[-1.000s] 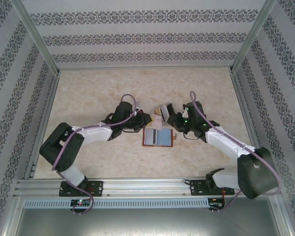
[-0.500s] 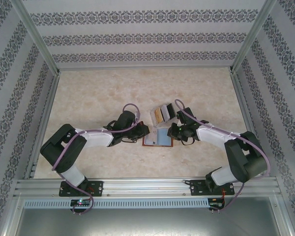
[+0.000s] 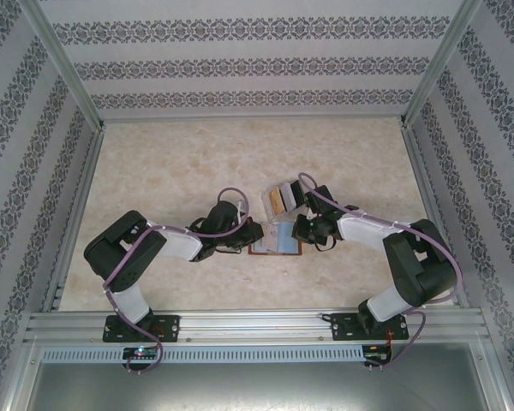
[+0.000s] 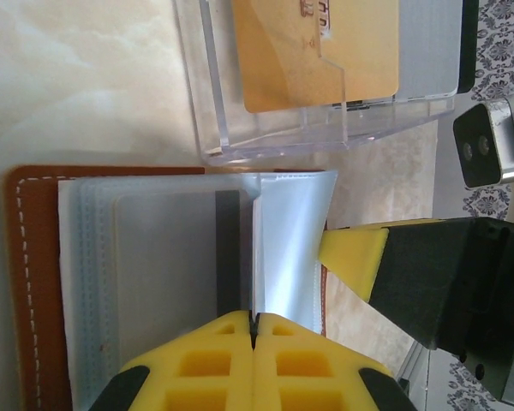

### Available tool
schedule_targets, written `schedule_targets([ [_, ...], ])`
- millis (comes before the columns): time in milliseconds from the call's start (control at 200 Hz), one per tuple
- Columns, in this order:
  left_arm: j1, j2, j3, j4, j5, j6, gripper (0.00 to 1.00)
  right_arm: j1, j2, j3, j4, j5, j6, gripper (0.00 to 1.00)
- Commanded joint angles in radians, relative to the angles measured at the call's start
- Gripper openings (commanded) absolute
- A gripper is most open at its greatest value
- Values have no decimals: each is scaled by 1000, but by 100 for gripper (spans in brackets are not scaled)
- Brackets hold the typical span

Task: Put the credit cards into the card holder
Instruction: Insert the credit card into the card slot.

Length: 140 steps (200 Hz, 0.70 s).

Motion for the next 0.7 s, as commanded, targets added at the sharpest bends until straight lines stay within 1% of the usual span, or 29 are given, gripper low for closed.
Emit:
schedule_targets([
  [0, -20, 3, -17, 71, -24, -15, 0, -3, 38, -16, -71, 82, -21, 8],
  [140, -31, 32, -8, 108, -22, -25, 0, -6, 19, -12, -92, 87, -23, 8],
  [275, -43, 56, -1, 106, -52, -28, 0, -9, -30, -8, -106, 96, -22, 14],
  [460, -52, 83, -13, 135, -71, -41, 0, -36, -77, -6, -133, 110, -32, 18],
  [555, -59, 94, -11, 143, -74, -42, 0, -53, -69, -4, -158, 139, -48, 19],
  [694, -66, 107, -15, 176, -81, -60, 0, -58, -37, -10, -162, 159, -62, 19],
])
